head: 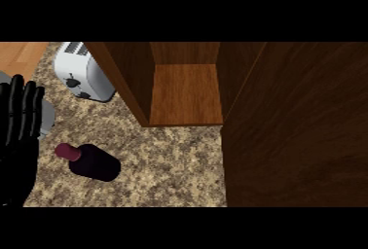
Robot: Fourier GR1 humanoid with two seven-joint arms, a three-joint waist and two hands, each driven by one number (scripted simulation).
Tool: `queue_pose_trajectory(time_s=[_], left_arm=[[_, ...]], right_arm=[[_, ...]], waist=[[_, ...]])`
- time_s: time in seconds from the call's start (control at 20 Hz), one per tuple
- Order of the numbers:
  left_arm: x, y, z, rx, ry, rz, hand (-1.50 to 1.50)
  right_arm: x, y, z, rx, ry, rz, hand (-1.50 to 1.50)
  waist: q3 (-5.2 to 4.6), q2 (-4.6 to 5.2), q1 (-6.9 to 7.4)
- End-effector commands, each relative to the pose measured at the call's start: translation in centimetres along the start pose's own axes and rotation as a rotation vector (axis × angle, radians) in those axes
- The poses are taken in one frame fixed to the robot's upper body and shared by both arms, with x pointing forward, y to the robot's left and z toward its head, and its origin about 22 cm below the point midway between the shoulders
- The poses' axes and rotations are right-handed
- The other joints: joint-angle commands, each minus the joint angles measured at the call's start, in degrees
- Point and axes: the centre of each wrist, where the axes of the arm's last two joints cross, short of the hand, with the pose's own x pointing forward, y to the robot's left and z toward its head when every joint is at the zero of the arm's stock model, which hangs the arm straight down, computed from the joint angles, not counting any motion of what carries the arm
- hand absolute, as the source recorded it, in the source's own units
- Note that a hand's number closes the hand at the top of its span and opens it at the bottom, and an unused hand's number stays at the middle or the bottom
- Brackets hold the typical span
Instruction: Pick up the wine, place it into the cabinet and close the cabinet
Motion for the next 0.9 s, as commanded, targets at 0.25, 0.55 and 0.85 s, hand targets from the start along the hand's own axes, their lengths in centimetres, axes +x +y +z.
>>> queue_pose_trajectory(time_s=[0.25, 0.55, 0.85], left_arm=[[0.6, -1.0, 2.5, -0.522, -0.01, 0.306, -1.5], [1.0, -1.1, 5.9, -0.569, 0.21, 0.585, -1.5], [4.8, 0.3, 7.1, -0.592, 0.22, 0.609, -1.5]], right_arm=[[0.8, 0.2, 2.7, 0.085, 0.01, -0.06, -1.5], [2.7, 0.0, 4.1, 0.275, 0.14, -0.169, -1.5], [7.3, -0.2, 4.2, 0.277, 0.136, -0.151, -1.5]], waist=[[0.97, -1.1, 0.98], [1.01, -0.88, 1.55], [0.99, -0.75, 1.81]])
